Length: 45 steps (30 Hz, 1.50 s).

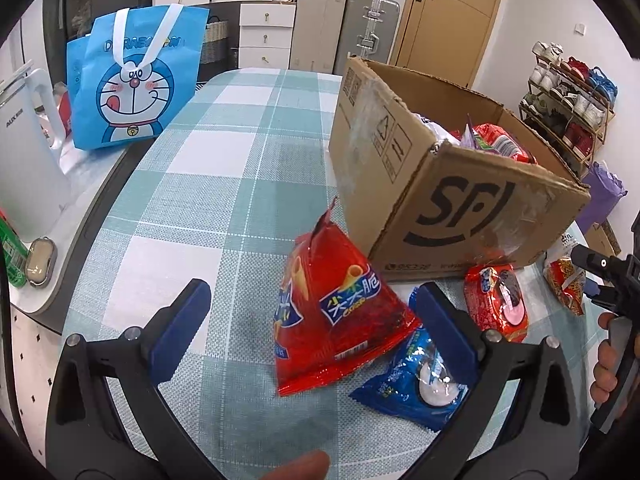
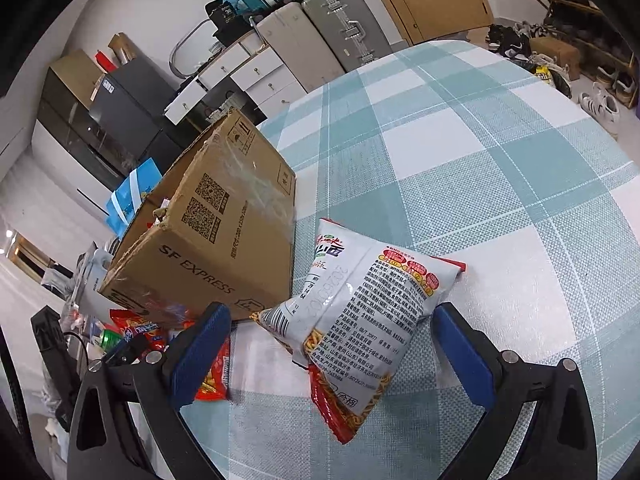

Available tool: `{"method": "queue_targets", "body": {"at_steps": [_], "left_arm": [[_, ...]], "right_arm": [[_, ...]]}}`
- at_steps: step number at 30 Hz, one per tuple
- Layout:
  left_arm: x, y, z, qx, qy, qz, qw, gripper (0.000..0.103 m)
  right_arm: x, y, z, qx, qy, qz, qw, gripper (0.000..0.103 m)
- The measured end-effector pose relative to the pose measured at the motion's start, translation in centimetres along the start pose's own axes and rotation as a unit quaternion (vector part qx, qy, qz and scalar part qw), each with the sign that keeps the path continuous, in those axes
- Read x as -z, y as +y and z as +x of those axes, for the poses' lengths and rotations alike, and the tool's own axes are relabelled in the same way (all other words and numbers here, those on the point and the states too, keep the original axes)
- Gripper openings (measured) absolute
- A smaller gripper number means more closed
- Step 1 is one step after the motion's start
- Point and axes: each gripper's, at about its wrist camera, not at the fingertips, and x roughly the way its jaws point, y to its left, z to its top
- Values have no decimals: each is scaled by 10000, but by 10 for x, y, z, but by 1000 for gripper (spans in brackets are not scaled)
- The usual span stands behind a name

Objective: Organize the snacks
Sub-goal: 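Grasp the white noodle bag with the right gripper while the left gripper grasps the red chip bag, then lift both held bags and carry them over the SF box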

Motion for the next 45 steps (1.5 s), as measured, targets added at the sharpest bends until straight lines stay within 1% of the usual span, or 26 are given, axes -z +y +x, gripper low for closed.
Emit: {"method": "queue_targets", "body": {"at_steps": [3, 6, 8, 9, 10, 12, 14, 15, 16, 17, 20, 24, 28, 29, 31, 32, 33, 34, 35, 39, 45], "left_arm": [[0, 0, 4, 20, 39, -44, 10000, 102], [1, 0, 9, -5, 75, -38, 10000, 102], [2, -1, 12, -46, 80, -25, 10000, 102], [3, -1, 13, -62, 82, -23, 9999, 102], [4, -1, 14, -71, 97, -25, 9999, 102], [4, 0, 15, -26, 107, -44, 9999, 102], [4, 1, 15, 1, 96, -61, 9999, 102], [4, 1, 15, 8, 105, -66, 9999, 102], [4, 2, 16, 22, 125, -74, 9999, 102], [4, 3, 17, 46, 158, -92, 9998, 102], [4, 4, 19, 173, 248, -141, 9994, 102], [4, 4, 19, 293, 248, -135, 9992, 99], [4, 5, 20, 411, 270, -153, 9987, 86], [4, 5, 19, 511, 239, -150, 9983, 83], [4, 4, 17, 638, 221, -142, 9976, 72], [4, 4, 16, 693, 193, -132, 9973, 69], [5, 3, 15, 685, 164, -116, 9974, 66], [6, 2, 14, 664, 132, -102, 9977, 57], [6, 2, 13, 659, 99, -77, 9977, 53], [7, 1, 10, 650, 61, -51, 9979, 47], [8, 3, 4, 652, -44, -48, 9979, 40]], "right_arm": [[1, 3, 1, 59, -12, -7, 10000, 102], [2, 7, 4, 190, -9, -185, 9996, 102], [3, 8, 3, 281, -27, -265, 9993, 91], [3, 8, 4, 217, -19, -269, 9994, 87], [3, 8, 4, 70, 18, -238, 9997, 81], [3, 8, 3, -32, 6, -235, 9997, 75], [3, 10, 1, -35, -79, -307, 9995, 68], [3, 10, 0, -41, -118, -332, 9994, 67], [3, 11, -1, -40, -151, -342, 9993, 51], [3, 10, -1, -51, -143, -347, 9993, 49], [3, 8, -2, -111, -139, -322, 9993, 49], [3, 10, -3, -105, -147, -343, 9992, 49], [3, 10, -6, -126, -280, -375, 9988, 47], [3, 10, -7, -150, -308, -374, 9987, 46], [3, 10, -11, -198, -394, -372, 9983, 46], [2, 10, -13, -226, -449, -355, 9981, 45], [1, 9, -16, -280, -529, -325, 9977, 45], [1, 8, -19, -315, -590, -301, 9973, 45], [0, 8, -21, -347, -643, -281, 9969, 45], [-3, 6, -29, -461, -776, -215, 9957, 45], [-4, 8, -36, -554, -914, -232, 9940, 45]]}}
